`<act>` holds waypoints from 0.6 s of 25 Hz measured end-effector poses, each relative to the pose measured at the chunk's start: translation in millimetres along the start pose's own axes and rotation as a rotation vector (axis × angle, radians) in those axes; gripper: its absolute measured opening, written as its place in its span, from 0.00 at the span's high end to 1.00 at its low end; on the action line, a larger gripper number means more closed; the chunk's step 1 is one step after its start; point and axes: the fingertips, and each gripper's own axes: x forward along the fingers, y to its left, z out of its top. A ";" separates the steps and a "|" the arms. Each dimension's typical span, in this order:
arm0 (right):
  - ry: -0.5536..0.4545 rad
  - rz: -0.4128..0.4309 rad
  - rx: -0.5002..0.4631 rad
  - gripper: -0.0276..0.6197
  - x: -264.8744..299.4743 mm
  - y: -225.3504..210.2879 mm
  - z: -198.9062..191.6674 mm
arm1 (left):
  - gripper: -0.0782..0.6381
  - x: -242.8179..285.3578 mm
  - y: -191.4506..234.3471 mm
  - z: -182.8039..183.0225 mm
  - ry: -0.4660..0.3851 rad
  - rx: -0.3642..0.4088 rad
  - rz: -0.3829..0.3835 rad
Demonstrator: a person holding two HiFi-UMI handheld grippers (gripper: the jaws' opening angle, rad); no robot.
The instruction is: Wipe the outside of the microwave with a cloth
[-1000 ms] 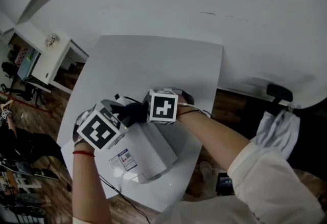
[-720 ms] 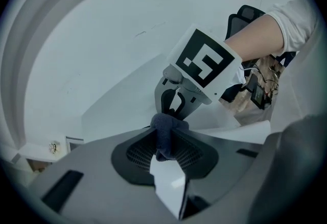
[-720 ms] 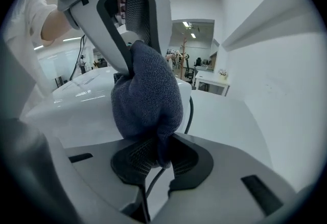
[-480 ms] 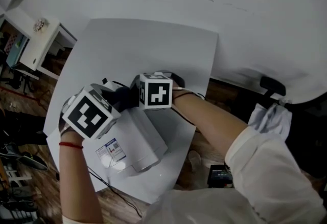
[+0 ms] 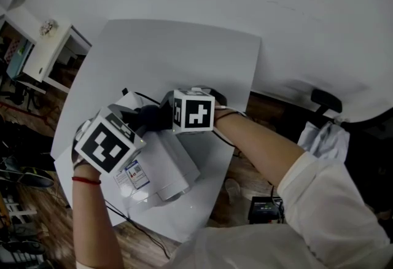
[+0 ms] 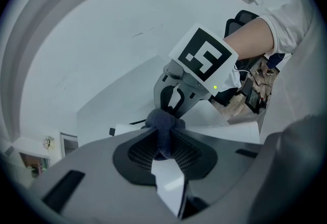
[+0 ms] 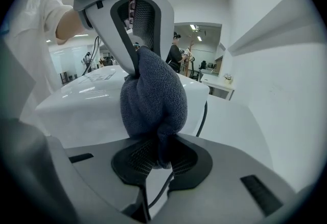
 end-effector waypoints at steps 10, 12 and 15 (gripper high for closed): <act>-0.026 0.021 0.022 0.86 -9.5 28.9 -5.5 | 0.79 -6.2 -29.2 -1.7 -0.004 0.022 -0.017; -0.026 0.024 0.024 0.86 -11.7 34.2 -6.5 | 0.80 -7.6 -34.9 -2.3 -0.007 0.020 -0.021; -0.021 0.028 0.022 0.86 -14.7 41.6 -8.2 | 0.80 -6.5 -45.9 -4.3 -0.014 0.017 -0.036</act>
